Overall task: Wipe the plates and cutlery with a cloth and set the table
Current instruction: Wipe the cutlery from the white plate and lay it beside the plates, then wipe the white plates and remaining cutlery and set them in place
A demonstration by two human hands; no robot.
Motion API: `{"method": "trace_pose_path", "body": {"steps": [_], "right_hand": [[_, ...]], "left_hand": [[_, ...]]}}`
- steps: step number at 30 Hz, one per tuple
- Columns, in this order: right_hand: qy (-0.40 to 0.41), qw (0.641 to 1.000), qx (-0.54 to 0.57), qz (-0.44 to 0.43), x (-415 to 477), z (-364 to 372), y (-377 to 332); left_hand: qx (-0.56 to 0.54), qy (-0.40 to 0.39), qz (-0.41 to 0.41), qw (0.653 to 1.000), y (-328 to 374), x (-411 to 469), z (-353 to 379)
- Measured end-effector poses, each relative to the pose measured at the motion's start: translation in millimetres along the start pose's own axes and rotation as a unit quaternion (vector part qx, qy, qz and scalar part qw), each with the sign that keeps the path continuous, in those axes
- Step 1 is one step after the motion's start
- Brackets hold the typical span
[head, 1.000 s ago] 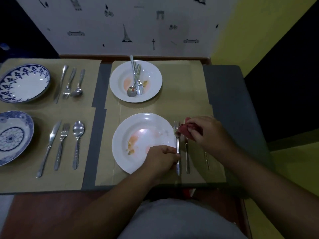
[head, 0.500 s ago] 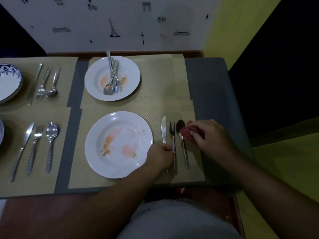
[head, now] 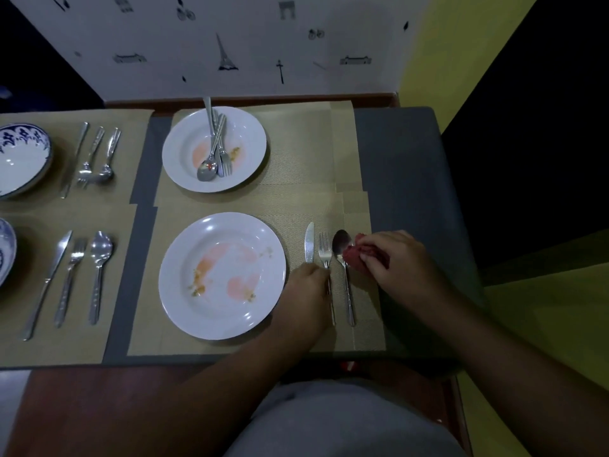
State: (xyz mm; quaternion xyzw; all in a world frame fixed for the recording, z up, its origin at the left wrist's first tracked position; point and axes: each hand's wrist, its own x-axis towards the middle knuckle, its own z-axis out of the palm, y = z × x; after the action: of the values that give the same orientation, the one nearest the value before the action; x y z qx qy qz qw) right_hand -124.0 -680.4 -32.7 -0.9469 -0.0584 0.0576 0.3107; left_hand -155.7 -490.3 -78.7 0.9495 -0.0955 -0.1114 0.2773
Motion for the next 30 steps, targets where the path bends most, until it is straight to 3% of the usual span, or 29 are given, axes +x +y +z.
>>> {"method": "trace_pose_path", "body": {"steps": [3,7,30], "right_hand": [[0.002,1.000,0.000,-0.003,0,0,-1],[-0.003,1.000,-0.004,-0.006,-1,1,0],[-0.017,0.999,-0.027,-0.022,-3,9,-13]], "left_hand": [[0.125,-0.063,0.090,0.986,3,-1,4],[0.244,-0.156,0.111,0.951,4,-3,3],[0.199,-0.141,0.119,0.962,-3,-10,-4]]}}
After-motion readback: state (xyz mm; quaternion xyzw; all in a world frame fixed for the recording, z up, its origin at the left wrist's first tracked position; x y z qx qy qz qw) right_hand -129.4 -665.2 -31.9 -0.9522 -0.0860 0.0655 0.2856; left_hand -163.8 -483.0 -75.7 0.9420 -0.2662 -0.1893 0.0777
